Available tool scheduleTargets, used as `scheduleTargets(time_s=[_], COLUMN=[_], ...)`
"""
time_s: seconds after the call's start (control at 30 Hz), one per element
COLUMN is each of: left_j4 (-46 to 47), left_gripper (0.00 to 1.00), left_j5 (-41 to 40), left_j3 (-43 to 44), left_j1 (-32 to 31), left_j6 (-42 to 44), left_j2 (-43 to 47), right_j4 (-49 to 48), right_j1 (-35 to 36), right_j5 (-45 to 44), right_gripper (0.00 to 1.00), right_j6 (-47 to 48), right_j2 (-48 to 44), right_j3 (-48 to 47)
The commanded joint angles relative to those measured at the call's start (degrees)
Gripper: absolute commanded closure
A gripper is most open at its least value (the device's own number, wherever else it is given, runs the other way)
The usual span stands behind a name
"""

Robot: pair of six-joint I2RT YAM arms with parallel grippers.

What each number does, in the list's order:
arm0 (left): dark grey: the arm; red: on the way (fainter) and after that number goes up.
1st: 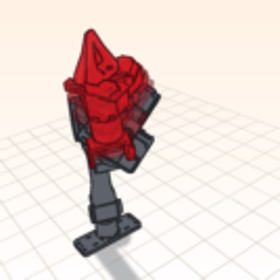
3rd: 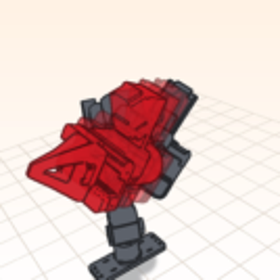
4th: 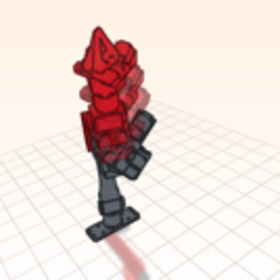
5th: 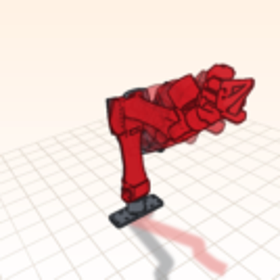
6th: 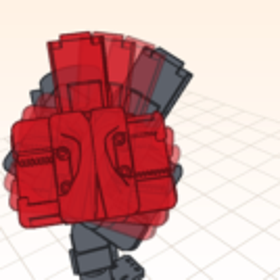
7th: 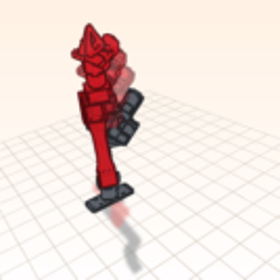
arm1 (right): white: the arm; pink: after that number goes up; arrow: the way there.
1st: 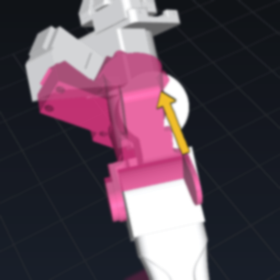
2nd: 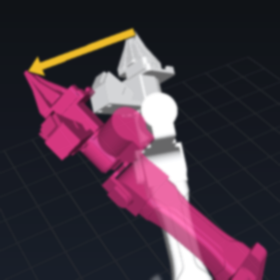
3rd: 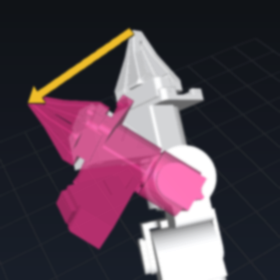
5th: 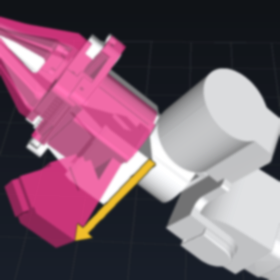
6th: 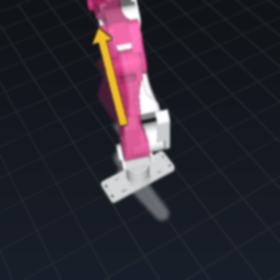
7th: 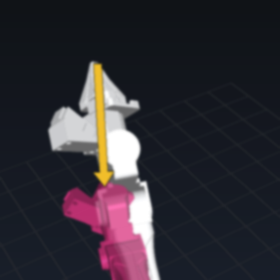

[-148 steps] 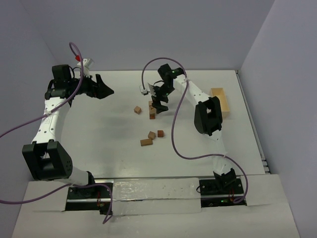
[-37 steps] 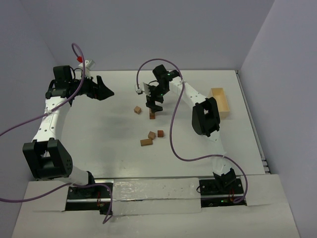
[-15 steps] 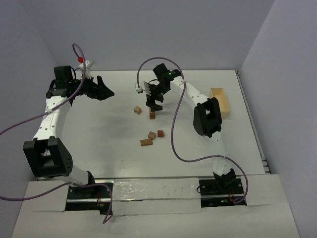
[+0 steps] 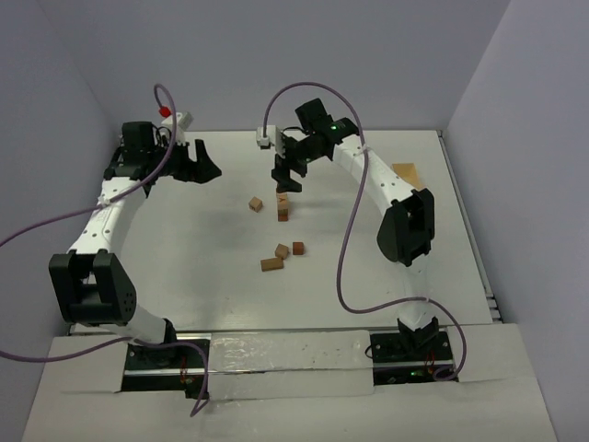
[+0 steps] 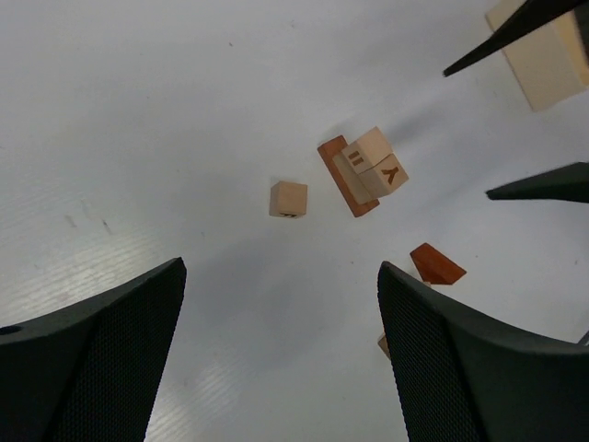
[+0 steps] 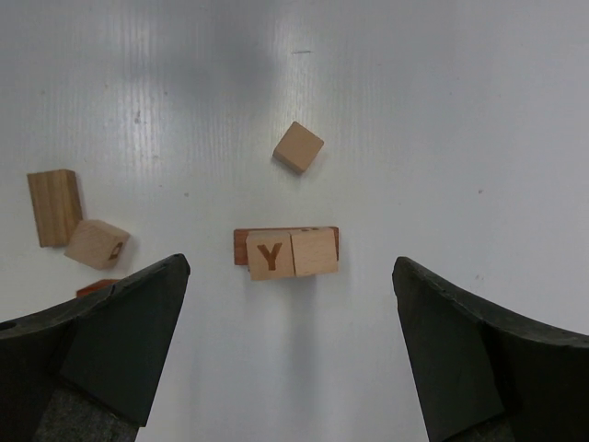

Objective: Build the wood block tower

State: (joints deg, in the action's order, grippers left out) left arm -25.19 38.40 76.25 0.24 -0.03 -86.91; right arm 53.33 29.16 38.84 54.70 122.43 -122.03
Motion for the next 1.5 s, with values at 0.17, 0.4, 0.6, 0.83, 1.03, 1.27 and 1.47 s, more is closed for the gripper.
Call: scheduleTargets(time_s=[0.17, 0.4, 0.6, 0.83, 1.03, 1.27, 1.47], left_j4=[2.4, -0.2, -2.3, -4.0, -4.2, -3.6, -3.8], left_gripper=[0.27, 0.48, 0.63, 0.66, 0.66, 0.66, 0.66], left_j5=[-15.0, -22.2, -24.7, -25.4, -23.7, -24.7, -26.4], left_j3=[4.5, 11.6, 17.1, 20.5, 22.8, 24.9, 24.5], left_j1=[-8.3, -15.0, -16.8, -18.3, -19.7, -20.5, -22.3], left_j6=[-10.6, -12.9, -14.8, -15.4, -16.3, -17.3, -17.6], left_j2=[-10.8, -20.6, -27.1, -30.9, -33.4, -36.7, -38.0], right_j4=[-20.7, -28.5, -25.8, -25.3, -24.4, -23.1, -20.8], right_j1=[-5.6, -9.1, -9.2, -8.3, -6.3, -4.7, -2.7], right_j5=[-6.6, -18.6, -39.3, -44.7, -45.6, -49.0, -51.0], right_gripper=[0.01, 0.0, 0.02, 0.05, 0.05, 0.06, 0.07], right_j6=[-37.2, -55.7, -68.2, -73.1, -74.5, -76.2, -77.2], right_j2=[-14.0, -16.5, -11.0, -7.7, -4.6, -0.2, 3.4], right_j3=[14.9, 26.8, 23.6, 22.7, 21.9, 19.7, 16.2])
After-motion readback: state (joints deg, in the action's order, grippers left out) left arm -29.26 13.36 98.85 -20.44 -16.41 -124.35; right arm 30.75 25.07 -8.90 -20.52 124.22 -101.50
